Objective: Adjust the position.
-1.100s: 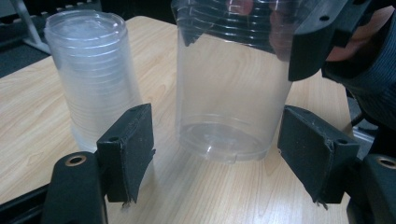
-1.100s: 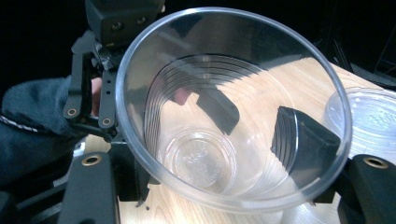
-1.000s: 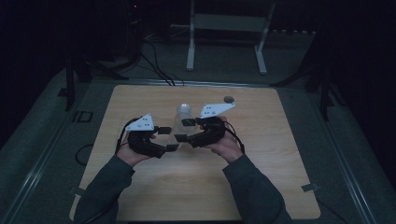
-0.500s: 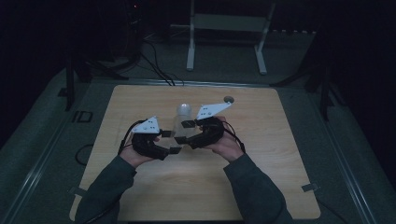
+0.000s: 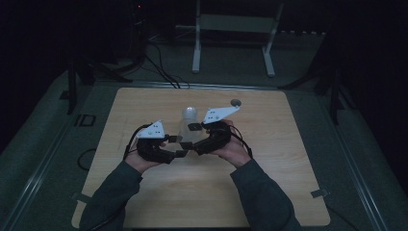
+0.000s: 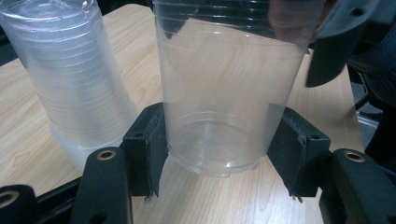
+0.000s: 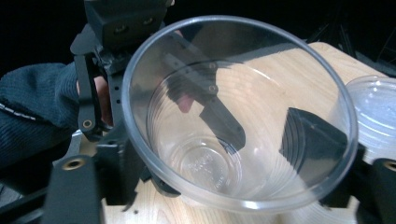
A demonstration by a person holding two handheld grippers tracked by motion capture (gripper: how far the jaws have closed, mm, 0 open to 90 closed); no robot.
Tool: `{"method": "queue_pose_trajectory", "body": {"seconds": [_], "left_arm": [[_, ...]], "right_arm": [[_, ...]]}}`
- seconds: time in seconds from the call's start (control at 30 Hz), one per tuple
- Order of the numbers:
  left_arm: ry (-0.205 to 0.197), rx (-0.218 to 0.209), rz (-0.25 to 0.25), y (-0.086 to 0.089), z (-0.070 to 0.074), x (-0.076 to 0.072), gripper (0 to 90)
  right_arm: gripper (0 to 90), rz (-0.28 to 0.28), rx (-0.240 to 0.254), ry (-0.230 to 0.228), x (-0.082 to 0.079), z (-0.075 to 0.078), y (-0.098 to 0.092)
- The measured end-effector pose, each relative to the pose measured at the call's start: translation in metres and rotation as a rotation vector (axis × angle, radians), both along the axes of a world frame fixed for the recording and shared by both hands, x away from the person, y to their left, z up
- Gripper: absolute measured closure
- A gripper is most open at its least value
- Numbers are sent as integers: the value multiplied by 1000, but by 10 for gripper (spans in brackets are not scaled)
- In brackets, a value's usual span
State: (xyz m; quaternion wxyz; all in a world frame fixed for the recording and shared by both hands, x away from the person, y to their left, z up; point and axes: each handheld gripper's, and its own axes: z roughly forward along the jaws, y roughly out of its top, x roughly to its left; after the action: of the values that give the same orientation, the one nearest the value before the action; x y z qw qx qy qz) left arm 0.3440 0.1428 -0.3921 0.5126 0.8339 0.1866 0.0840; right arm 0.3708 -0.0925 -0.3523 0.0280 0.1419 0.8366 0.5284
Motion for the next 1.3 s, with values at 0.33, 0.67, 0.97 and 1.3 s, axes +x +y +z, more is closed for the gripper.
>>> {"method": "queue_pose_trajectory", "body": {"seconds": [0.33,0.67,0.97,1.3], "left_arm": [[-10,-41,25,1,-1,-1,408],[-22,-67,49,2,-1,-1,408],[-30,-97,58,2,-2,-1,408],[-36,-136,74,-1,-6,-2,408]], "right_arm": [[201,-26,96,18,0,-2,-6],[203,-44,180,20,0,-4,-6],[217,-55,243,26,2,-4,-10],[225,-58,280,22,1,-3,-11]]}}
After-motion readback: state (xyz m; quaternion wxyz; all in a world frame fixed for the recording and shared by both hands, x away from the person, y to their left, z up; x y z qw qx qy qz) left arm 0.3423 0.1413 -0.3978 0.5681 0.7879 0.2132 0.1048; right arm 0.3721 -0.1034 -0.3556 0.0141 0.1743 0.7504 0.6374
